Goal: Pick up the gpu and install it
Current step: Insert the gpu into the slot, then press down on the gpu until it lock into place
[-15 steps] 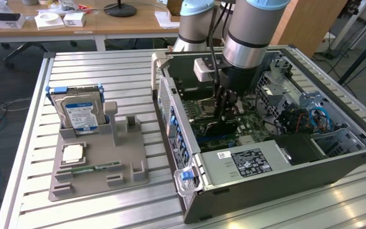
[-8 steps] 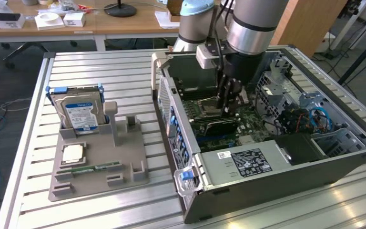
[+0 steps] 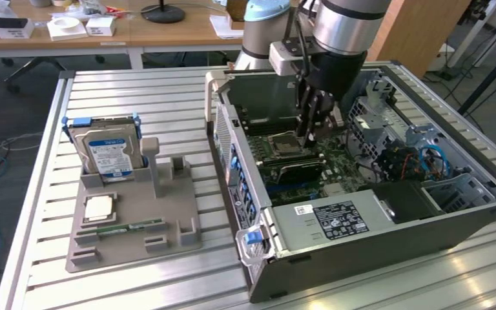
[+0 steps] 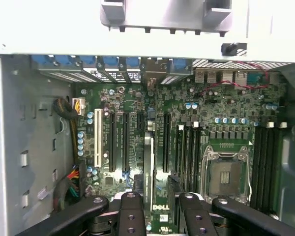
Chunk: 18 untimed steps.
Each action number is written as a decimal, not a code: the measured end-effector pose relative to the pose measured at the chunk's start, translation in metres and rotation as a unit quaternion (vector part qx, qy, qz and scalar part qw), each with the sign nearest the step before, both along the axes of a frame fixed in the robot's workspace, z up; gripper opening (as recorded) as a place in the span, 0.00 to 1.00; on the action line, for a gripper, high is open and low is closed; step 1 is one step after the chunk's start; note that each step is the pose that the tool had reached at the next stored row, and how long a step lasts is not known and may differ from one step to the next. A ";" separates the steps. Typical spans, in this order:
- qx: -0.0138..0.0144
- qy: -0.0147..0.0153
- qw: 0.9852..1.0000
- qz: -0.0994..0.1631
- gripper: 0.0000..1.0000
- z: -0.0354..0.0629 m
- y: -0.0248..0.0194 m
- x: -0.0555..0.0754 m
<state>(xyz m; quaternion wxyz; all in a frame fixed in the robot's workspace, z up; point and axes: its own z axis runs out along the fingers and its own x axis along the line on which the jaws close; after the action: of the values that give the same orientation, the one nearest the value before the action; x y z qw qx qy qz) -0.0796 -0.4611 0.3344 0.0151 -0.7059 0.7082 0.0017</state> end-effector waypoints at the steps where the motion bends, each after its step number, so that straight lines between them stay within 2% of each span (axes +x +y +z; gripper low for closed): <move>1: 0.000 0.000 1.000 0.000 0.33 0.0026 0.0000 0.000; 6: 0.000 0.000 1.000 0.000 0.33 0.0107 0.0000 0.000; 18: 0.000 0.000 1.000 0.000 0.33 0.0109 0.0000 0.000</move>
<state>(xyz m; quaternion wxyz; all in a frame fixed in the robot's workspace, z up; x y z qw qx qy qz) -0.0796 -0.4611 0.3452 0.0154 -0.7059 0.7082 0.0013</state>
